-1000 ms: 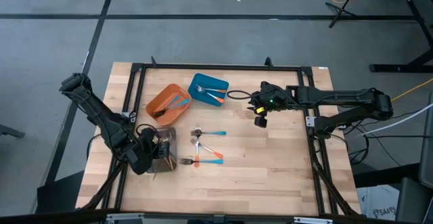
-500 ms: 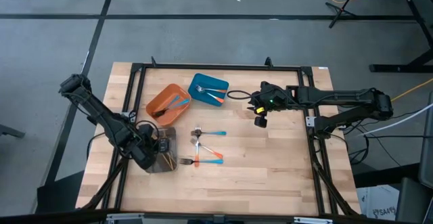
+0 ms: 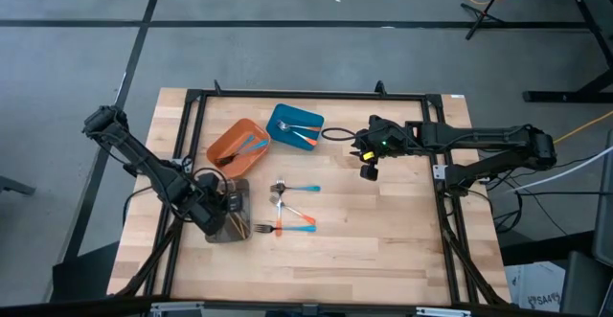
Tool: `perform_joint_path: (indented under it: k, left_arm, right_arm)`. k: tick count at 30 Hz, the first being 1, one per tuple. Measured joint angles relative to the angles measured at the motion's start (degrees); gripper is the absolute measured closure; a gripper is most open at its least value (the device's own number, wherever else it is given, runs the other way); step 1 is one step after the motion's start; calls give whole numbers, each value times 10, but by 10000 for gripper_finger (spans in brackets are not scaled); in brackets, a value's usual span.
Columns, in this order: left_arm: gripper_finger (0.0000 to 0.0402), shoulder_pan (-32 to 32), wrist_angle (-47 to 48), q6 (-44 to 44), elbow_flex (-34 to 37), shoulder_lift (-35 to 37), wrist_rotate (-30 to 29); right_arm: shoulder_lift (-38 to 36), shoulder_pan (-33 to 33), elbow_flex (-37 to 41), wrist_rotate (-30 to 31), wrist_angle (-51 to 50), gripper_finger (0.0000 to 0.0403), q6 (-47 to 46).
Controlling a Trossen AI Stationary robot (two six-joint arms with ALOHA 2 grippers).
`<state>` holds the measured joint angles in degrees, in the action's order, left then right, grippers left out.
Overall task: Sort silverware by color (type)
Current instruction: Put the gold fork into the black bin
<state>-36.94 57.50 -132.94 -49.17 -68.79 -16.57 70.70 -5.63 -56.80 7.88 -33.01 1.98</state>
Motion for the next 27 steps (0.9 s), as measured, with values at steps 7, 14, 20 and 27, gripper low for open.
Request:
perform_joint_path:
  k: [7,14,20,27]
  left_arm:
    - [381,1,-15,0,0,0,-1]
    - [381,1,-16,0,0,0,-5]
    - [380,1,-16,1,0,0,-4]
    - [340,1,-16,1,0,0,7]
  right_arm:
    - [0,0,0,0,0,311,0]
    - [0,0,0,0,0,311,0]
    - [0,0,0,0,0,311,0]
    - [0,0,0,0,0,311,0]
